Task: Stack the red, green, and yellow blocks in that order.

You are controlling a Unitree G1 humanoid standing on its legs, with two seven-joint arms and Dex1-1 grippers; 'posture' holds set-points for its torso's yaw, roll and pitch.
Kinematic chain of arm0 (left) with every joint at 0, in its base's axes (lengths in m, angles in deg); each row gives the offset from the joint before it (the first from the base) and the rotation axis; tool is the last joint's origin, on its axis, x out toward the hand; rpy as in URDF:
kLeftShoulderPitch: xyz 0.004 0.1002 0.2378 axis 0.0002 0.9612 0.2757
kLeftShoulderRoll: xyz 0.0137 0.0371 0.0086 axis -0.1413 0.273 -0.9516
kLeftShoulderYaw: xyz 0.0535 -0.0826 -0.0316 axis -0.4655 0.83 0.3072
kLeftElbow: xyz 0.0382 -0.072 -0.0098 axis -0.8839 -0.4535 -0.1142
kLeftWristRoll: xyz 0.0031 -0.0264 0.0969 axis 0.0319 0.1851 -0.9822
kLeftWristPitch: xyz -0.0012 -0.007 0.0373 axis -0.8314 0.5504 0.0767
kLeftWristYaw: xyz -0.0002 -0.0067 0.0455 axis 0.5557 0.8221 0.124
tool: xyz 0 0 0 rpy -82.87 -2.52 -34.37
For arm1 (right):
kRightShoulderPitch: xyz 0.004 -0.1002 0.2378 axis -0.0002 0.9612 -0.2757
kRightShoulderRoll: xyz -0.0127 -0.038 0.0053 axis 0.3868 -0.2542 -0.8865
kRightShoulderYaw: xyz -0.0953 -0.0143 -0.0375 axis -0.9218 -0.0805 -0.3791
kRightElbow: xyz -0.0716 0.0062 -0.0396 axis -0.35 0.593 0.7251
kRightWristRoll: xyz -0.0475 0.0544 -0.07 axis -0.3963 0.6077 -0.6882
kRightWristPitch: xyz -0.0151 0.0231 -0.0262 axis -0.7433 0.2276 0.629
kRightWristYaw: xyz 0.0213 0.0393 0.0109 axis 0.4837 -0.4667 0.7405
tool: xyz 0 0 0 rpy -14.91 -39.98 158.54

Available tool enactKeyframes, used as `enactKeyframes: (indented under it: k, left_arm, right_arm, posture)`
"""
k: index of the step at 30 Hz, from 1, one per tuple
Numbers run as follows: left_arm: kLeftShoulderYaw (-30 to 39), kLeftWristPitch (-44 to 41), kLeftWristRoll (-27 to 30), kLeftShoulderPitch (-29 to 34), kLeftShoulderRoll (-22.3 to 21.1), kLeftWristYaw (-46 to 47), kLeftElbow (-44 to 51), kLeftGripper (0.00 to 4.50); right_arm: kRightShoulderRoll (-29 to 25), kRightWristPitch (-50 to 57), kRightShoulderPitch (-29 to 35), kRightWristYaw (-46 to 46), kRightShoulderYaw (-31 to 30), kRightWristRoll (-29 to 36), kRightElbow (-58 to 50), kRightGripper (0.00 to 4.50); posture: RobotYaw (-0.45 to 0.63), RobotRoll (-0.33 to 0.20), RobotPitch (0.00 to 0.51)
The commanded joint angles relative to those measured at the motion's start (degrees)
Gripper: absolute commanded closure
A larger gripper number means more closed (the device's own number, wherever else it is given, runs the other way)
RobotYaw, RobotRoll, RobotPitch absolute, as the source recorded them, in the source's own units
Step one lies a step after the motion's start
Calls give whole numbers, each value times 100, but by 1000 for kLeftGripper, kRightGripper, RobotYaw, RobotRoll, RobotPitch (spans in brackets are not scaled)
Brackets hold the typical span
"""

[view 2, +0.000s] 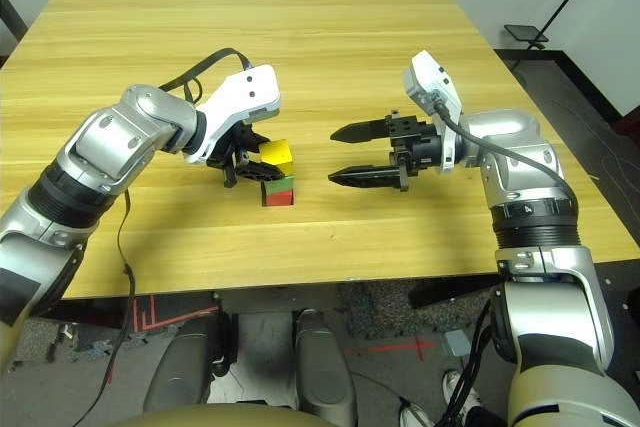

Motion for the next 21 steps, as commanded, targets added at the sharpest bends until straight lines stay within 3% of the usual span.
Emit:
enactKeyframes:
  k: [1,8,10,17,19,21]
  left_arm:
    - [-99,38,-79,118,15,-31,-47,2183]
    - [198,-127,-13,219,87,177,274,34]
    - [501,-360,123,244,97,303,555,34]
    - [2928,-2179,842,548,386,1491,1990,34]
    - [4198,-2149,607,1101,696,2344,2249,34]
    - [4809,-1730,367,1574,856,2988,2293,34]
  right_arm:
    - [14,-2,35,-24,87,90,-71,0]
    - [53,98,-109,-131,252,177,174,0]
    - [16,319,-222,-239,410,281,302,0]
    - [-410,1124,-572,-1133,1326,530,1255,0]
    - [-335,567,-495,-2177,1805,349,1888,0]
    - [-222,-90,-452,-2782,2104,243,2459,0]
  posture:
    - [178,-65,149]
    - [200,-72,137]
    - [202,-75,131]
    - [215,-97,113]
    - [222,-107,111]
    - [219,-113,117]
